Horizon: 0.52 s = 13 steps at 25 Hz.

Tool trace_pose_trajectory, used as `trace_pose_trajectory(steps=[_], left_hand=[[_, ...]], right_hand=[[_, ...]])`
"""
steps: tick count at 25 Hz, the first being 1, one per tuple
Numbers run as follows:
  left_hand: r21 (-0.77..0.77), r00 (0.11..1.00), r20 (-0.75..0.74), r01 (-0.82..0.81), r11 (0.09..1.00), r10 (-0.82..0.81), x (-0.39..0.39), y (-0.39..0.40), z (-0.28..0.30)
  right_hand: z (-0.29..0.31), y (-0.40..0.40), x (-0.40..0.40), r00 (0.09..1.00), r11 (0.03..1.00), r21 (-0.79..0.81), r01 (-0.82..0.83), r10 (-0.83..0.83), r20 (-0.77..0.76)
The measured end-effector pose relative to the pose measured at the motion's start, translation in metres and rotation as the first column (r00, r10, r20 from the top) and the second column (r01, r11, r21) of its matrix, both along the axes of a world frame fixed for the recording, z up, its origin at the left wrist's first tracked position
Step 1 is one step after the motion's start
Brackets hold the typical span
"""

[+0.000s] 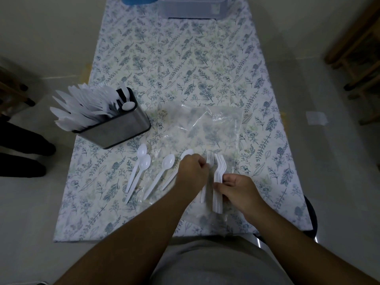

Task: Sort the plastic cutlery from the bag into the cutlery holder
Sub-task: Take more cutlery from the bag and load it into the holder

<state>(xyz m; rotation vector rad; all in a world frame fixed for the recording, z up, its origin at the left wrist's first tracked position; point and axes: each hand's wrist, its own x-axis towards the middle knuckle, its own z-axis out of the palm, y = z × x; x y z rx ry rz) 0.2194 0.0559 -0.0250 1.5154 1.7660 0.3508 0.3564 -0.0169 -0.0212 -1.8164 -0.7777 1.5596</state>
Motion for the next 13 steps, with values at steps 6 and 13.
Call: trace_pose_trajectory(steps=[6,13], left_hand=[[0.026,0.980,0.185,-0.078,0.997,0.072,-0.005,-0.019,0.018],[0.098,0.936,0.317,-0.194,0.976,0.154,-0.054,-0.026,0.044]], right_hand=[[0.004,0.006,-0.007,0.989,0.992,0.098,-0.083,0.070,0.129],[0.015,0.032,-0.046,0.921,0.915,0.211,-0.345,0.286,0.266]])
